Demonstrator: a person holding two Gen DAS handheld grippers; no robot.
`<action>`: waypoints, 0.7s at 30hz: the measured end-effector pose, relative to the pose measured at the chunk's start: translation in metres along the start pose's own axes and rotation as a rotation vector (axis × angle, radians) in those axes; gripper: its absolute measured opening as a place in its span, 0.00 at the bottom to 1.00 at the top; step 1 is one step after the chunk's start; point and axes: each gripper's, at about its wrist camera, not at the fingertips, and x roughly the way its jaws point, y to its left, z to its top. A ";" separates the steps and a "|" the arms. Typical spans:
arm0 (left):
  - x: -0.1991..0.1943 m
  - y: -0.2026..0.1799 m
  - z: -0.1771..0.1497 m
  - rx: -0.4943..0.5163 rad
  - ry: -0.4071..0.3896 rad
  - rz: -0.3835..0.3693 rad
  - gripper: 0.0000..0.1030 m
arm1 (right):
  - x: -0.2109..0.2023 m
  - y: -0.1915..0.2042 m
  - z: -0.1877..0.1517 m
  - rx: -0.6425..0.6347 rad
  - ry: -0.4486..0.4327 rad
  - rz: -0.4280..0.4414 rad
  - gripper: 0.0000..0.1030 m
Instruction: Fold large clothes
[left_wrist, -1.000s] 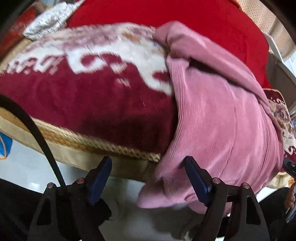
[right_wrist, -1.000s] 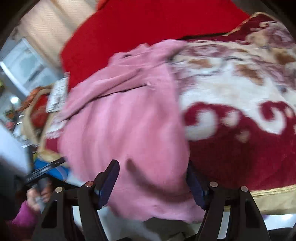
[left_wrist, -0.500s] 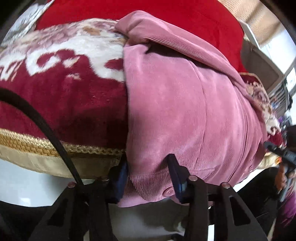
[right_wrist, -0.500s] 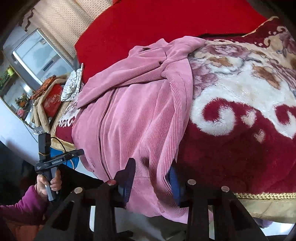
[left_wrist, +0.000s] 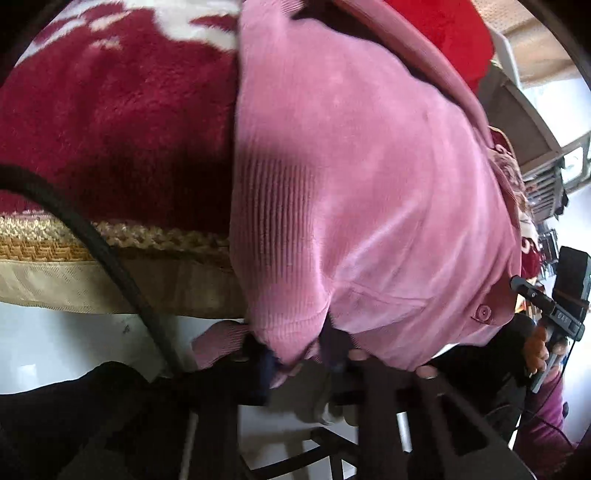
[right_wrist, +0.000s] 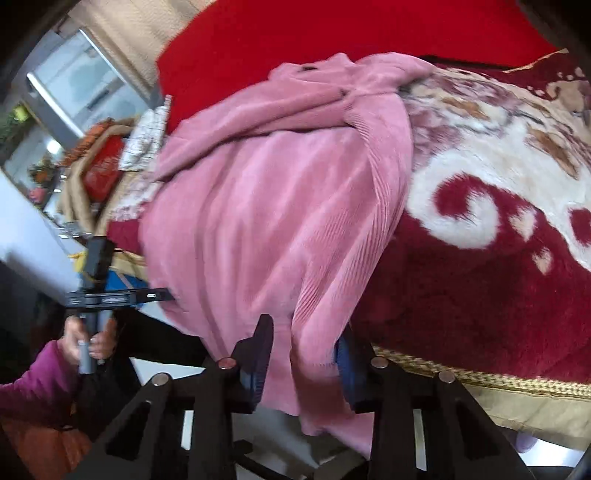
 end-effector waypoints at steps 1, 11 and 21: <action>0.000 -0.005 0.000 0.017 -0.004 0.008 0.17 | -0.002 0.001 0.000 0.005 -0.004 0.015 0.34; 0.011 -0.014 0.006 0.003 0.020 0.015 0.17 | 0.047 0.010 -0.011 -0.021 0.233 -0.058 0.22; -0.057 -0.045 0.013 0.092 -0.081 -0.202 0.07 | -0.010 0.062 0.004 -0.081 0.043 0.104 0.10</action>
